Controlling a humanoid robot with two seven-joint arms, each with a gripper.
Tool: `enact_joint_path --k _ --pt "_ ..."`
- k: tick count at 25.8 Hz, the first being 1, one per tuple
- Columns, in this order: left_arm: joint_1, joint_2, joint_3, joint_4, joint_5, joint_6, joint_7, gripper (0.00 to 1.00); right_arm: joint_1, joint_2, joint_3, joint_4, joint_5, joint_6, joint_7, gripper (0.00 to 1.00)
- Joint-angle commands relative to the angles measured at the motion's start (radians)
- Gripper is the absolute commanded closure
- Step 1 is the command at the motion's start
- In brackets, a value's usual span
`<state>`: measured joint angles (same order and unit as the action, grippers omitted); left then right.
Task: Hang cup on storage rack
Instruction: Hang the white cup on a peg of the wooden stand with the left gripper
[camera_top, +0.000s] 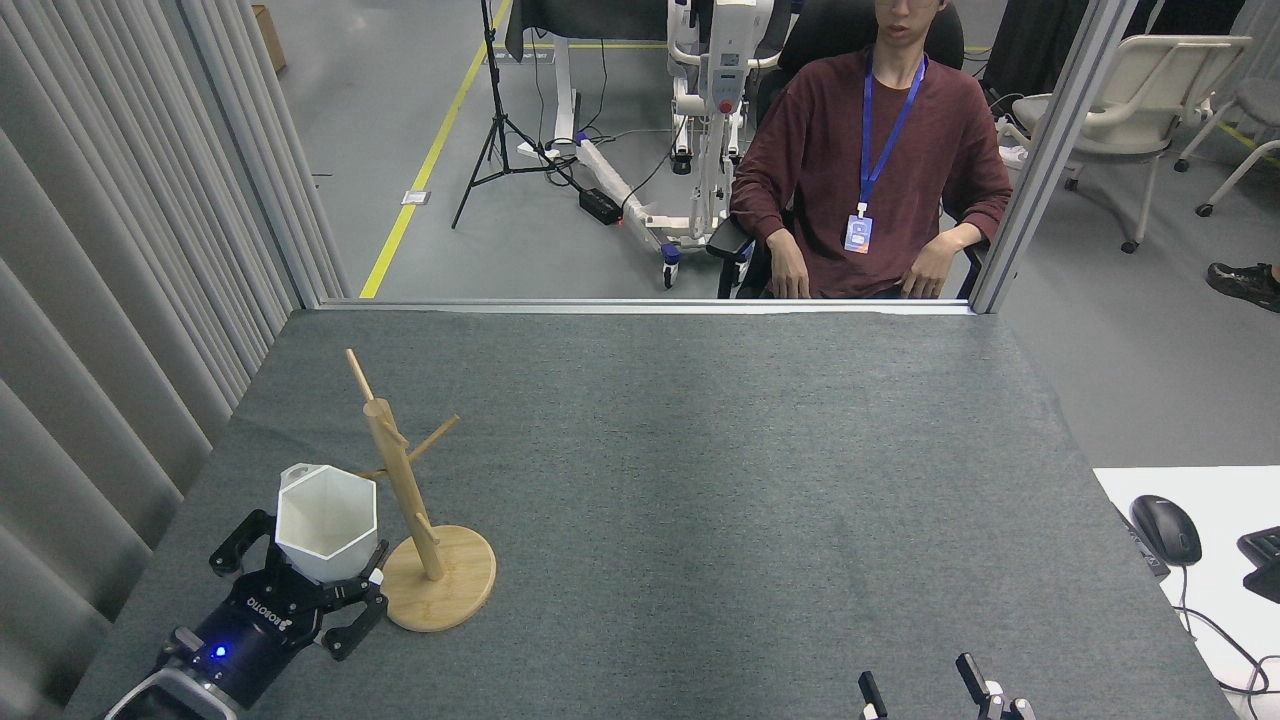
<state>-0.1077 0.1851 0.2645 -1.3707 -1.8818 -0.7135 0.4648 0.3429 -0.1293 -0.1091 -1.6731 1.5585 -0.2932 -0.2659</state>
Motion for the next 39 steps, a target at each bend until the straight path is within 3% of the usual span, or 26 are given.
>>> enact_joint_path --k 1,6,8,9,10,11,12,24,39 --pt "-0.004 0.001 -0.031 0.001 -0.016 -0.001 0.000 0.60 -0.001 -0.001 -0.001 0.001 0.000 0.000 0.002 0.02" --pt "-0.036 0.001 -0.076 0.018 -0.053 0.000 0.000 0.60 -0.001 -0.003 -0.001 0.001 0.000 0.000 0.001 0.02" --pt "-0.059 -0.001 -0.091 0.032 -0.074 0.002 0.000 0.55 -0.001 -0.003 -0.003 0.001 0.000 0.000 -0.001 0.02" --pt "-0.069 -0.006 -0.091 0.044 -0.082 0.003 0.000 0.48 -0.001 -0.001 -0.003 0.001 0.000 0.000 -0.001 0.02" --pt "-0.082 -0.012 -0.091 0.059 -0.086 0.005 0.000 0.32 0.001 -0.001 -0.003 0.001 0.000 0.000 -0.001 0.02" --pt "-0.093 -0.012 -0.091 0.074 -0.088 0.006 0.000 0.04 -0.001 -0.001 -0.003 0.001 0.000 0.000 -0.001 0.02" --pt "-0.101 -0.012 -0.091 0.085 -0.088 0.008 0.000 0.00 0.001 -0.001 -0.003 0.001 0.000 0.000 -0.001 0.02" --pt "-0.049 -0.001 -0.024 0.071 -0.040 0.026 0.000 0.00 -0.004 0.000 -0.001 0.001 0.000 0.000 -0.003 0.02" --pt "0.134 -0.004 0.071 -0.047 0.078 0.026 0.000 0.00 -0.013 0.000 -0.001 0.000 0.000 0.000 -0.003 0.02"
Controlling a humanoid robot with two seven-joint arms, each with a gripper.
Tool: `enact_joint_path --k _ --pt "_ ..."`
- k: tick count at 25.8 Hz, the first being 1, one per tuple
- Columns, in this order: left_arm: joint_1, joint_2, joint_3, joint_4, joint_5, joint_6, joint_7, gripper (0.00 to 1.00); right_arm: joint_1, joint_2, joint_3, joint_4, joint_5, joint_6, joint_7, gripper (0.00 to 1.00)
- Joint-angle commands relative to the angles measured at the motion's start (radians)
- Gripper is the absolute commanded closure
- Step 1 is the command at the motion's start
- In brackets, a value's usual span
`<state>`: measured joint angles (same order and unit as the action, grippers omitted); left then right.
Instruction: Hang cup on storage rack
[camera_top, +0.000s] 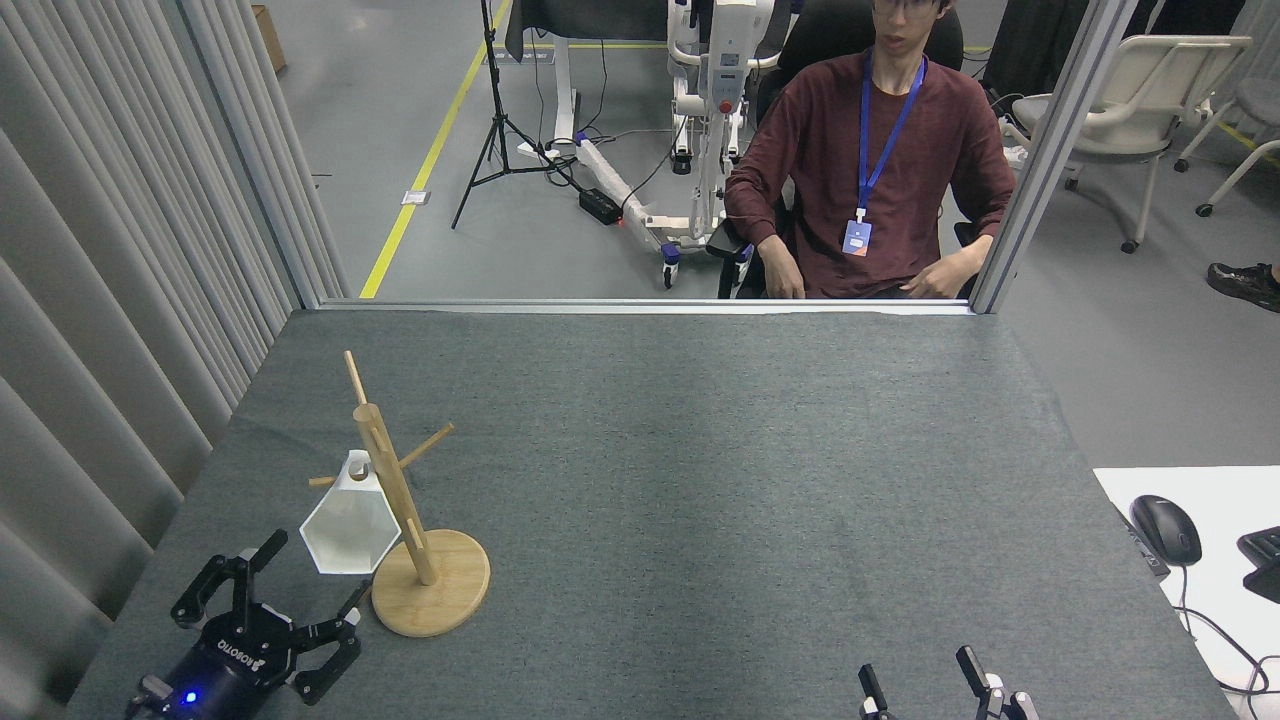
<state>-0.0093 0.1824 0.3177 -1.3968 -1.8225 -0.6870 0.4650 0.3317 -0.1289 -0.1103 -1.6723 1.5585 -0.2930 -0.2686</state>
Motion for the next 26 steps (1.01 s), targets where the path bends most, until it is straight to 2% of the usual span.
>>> enact_joint_path --k 1,4,10,13,16,22,26 --pt "0.051 -0.006 0.026 -0.039 0.023 0.000 0.000 0.00 -0.002 0.000 0.000 -0.001 0.000 0.000 0.000 0.02" --pt "0.137 -0.023 0.034 -0.119 0.060 0.000 -0.003 0.00 0.007 -0.003 0.001 -0.003 0.000 -0.008 0.000 0.02" --pt "0.243 -0.095 0.087 -0.163 0.106 0.003 -0.005 0.00 0.073 0.009 -0.006 -0.060 -0.003 -0.028 -0.018 0.02" --pt "0.290 -0.126 0.107 -0.180 0.130 0.003 -0.005 0.00 0.093 0.032 -0.055 -0.064 -0.005 -0.028 -0.018 0.02" --pt "0.350 -0.144 0.147 -0.200 0.172 0.003 -0.005 0.00 0.130 0.028 -0.086 -0.081 -0.006 -0.028 -0.020 0.02" --pt "0.359 -0.146 0.193 -0.196 0.213 0.061 -0.017 0.00 0.162 0.020 -0.137 -0.081 -0.051 -0.026 -0.021 0.02" --pt "0.361 -0.146 0.190 -0.194 0.226 0.070 -0.065 0.00 0.162 0.020 -0.137 -0.098 -0.054 -0.024 -0.023 0.02"
